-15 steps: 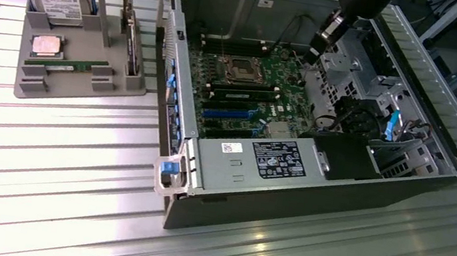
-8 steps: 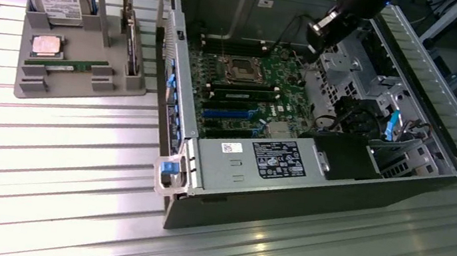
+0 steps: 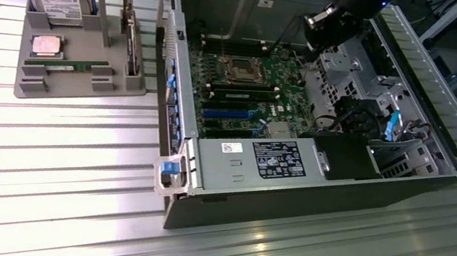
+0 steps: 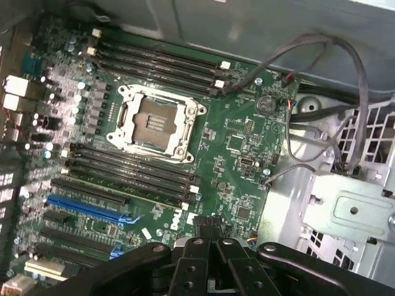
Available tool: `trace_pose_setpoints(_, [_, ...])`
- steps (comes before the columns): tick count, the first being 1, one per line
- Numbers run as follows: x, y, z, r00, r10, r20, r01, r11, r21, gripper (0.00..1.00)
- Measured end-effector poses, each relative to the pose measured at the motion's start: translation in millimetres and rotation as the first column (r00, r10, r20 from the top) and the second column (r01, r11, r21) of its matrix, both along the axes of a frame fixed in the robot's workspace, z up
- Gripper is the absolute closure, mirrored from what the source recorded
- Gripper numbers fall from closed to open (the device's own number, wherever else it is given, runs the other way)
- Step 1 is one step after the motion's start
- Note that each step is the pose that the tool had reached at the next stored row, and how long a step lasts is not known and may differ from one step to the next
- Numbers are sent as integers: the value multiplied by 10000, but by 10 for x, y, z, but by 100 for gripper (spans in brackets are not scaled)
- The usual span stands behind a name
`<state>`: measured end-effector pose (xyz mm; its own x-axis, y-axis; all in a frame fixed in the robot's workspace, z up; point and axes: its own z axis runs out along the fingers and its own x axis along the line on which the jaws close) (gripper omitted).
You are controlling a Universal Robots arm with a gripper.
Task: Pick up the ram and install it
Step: 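Press down the ram until it locks into place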
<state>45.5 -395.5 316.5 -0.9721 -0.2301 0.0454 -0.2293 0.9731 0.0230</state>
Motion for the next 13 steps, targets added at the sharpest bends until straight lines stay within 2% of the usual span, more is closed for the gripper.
trace_pose_setpoints(1, [0,0,0,9987,-517,0,517,9987,0,89])
trace_pose_setpoints(4, [0,0,-1,9932,-1162,0,1162,9932,0,89])
trace_pose_setpoints(5, [0,0,-1,9886,-1503,0,1503,9886,0,89])
trace_pose_setpoints(6, [0,0,-1,9800,-1988,0,1988,9800,0,89])
trace_pose_setpoints(7, [0,0,-1,9747,-2234,0,2234,9747,0,89])
trace_pose_setpoints(13, [0,0,-2,9470,-3212,0,3212,9470,0,89])
